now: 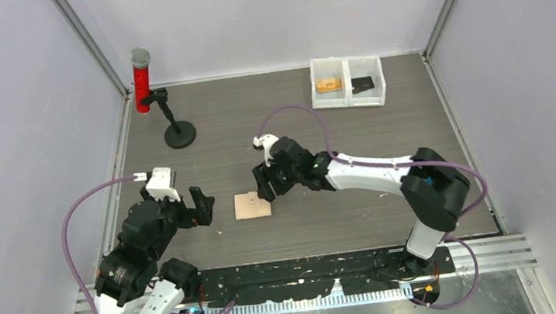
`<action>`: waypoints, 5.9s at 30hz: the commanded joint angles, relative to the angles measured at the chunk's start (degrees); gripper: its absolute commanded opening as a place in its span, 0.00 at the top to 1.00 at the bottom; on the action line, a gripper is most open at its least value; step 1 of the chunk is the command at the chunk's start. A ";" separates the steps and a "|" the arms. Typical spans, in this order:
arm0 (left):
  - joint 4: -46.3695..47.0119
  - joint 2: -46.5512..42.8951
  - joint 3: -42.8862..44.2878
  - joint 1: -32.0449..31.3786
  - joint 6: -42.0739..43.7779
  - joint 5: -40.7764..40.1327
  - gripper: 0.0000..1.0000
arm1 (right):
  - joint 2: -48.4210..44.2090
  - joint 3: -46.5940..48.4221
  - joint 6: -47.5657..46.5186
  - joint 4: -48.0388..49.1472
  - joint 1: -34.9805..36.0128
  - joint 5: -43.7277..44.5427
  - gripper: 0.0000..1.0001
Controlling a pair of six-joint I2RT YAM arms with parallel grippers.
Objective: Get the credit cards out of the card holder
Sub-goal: Move the card holder to the corner of the board, then open the card holder at the corner of the board.
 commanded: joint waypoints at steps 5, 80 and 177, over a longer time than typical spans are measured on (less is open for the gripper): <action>0.75 -0.03 -1.32 -0.18 -4.86 5.80 0.03 | 10.57 9.82 -9.49 0.49 0.38 -4.84 0.30; 27.63 20.08 -21.56 -0.53 -27.02 25.77 0.20 | -0.29 -15.27 5.16 -0.77 6.39 16.85 0.62; 53.20 39.67 -22.15 -0.53 -26.27 38.11 0.15 | -13.39 -15.61 -0.50 11.18 5.26 -0.51 0.95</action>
